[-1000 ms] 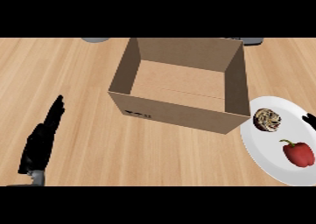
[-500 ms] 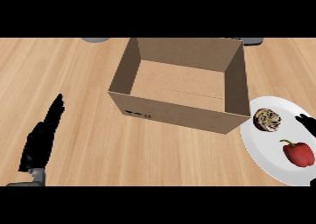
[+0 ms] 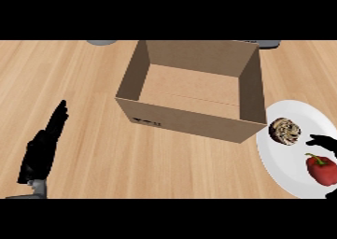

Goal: Pick the bell pepper from the plate and place it in the cardboard box

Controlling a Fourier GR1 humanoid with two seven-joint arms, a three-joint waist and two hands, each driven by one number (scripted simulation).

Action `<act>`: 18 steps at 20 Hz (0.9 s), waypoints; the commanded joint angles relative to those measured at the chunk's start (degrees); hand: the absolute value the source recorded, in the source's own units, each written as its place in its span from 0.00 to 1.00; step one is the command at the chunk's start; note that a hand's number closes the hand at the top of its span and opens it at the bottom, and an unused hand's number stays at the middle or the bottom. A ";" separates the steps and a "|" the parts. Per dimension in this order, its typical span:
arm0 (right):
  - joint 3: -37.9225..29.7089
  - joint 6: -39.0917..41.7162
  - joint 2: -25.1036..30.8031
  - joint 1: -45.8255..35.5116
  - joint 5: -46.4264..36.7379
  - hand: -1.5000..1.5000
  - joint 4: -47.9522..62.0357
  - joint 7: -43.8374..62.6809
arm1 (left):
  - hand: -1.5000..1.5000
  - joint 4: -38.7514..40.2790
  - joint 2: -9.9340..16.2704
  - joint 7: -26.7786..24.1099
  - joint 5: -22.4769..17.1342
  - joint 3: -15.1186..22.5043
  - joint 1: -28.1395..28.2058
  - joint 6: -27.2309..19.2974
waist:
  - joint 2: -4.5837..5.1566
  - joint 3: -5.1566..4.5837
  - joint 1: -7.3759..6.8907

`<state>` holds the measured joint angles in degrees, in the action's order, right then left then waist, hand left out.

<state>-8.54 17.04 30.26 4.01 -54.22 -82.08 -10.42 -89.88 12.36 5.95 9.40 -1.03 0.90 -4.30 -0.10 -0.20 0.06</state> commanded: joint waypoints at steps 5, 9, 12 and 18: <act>-1.20 -14.65 -0.66 -1.62 -6.44 1.00 3.59 -4.36 | 0.50 2.69 -0.85 -0.16 0.40 -1.23 -2.71 -0.05 | 0.16 0.22 0.05; -2.82 -12.93 -1.25 -0.87 -5.31 1.00 -2.44 -3.36 | 0.50 0.48 0.47 -1.56 -0.44 -2.34 0.65 2.40 | 0.03 0.19 0.03; -3.09 -15.18 -2.73 -2.30 -5.11 1.00 -2.66 -4.44 | 0.50 0.46 -1.10 -0.37 0.83 -1.61 -0.57 1.12 | 0.06 0.19 0.04; 3.36 -5.23 5.33 -24.87 -3.04 1.00 14.86 -19.98 | 0.50 0.76 -1.65 -1.85 1.13 1.77 -3.13 2.94 | 2.07 0.48 -7.65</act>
<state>-7.60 7.97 32.80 -12.37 -58.41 -72.98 -23.47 -88.85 11.25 4.48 10.32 -0.82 -0.97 -2.20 0.95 0.09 -3.85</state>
